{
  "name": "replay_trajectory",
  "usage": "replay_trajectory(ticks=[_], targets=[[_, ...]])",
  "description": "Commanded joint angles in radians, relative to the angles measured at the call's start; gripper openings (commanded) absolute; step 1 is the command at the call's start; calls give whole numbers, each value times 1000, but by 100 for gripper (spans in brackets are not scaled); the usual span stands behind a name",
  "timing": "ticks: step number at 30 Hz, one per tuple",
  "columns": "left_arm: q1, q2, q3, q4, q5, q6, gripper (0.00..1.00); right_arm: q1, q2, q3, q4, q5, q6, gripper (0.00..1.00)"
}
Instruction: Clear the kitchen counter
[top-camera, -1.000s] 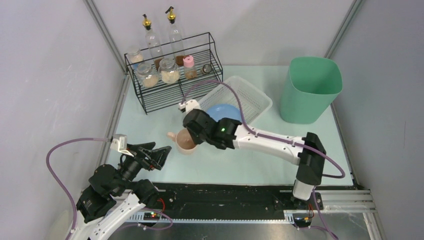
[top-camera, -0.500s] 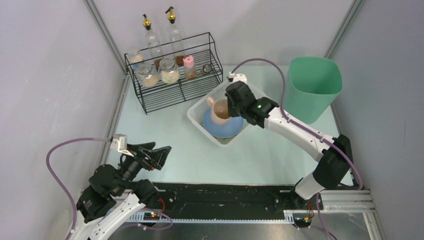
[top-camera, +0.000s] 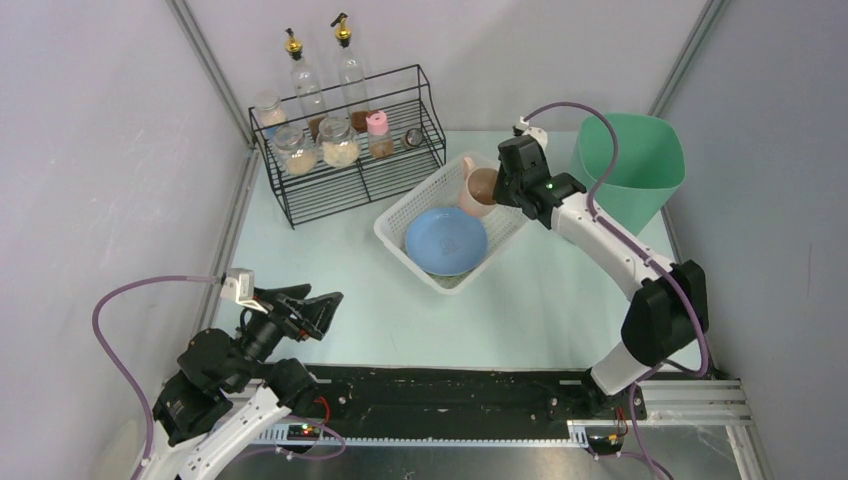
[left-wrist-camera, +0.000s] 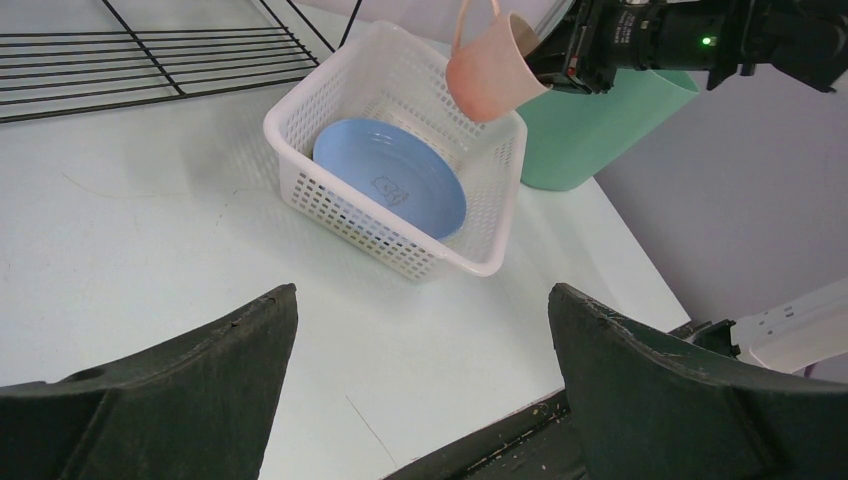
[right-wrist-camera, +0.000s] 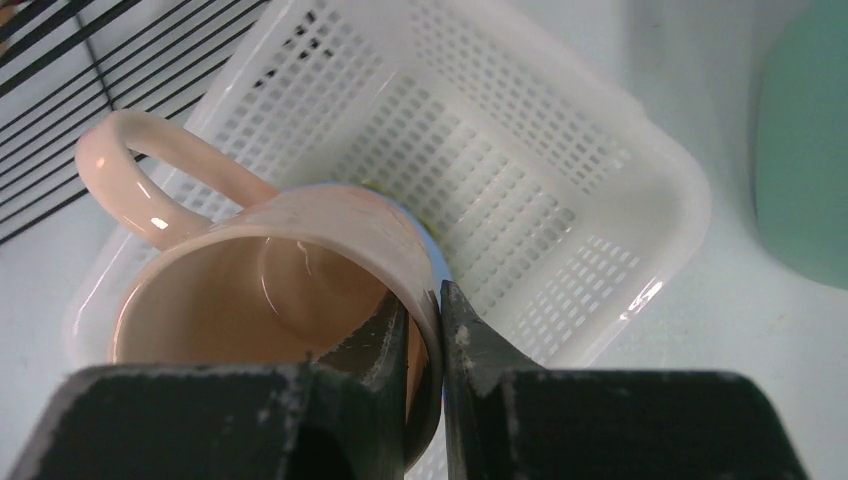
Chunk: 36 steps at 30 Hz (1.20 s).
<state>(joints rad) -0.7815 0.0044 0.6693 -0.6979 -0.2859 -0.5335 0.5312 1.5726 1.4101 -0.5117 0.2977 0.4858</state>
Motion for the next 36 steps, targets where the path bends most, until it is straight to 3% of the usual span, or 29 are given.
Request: replay_trajectory(ticks=[1,14,36], targets=[[-1,-181,-4,19,-16,-8,98,-30,45,52,105,15,61,0],[-1,-182,-4,19,-12,-8,98,-65,239,199,23,168,25,0],[2,-181,-4,19,-9,-6,98,-142,345,181,-33,182,19,0]])
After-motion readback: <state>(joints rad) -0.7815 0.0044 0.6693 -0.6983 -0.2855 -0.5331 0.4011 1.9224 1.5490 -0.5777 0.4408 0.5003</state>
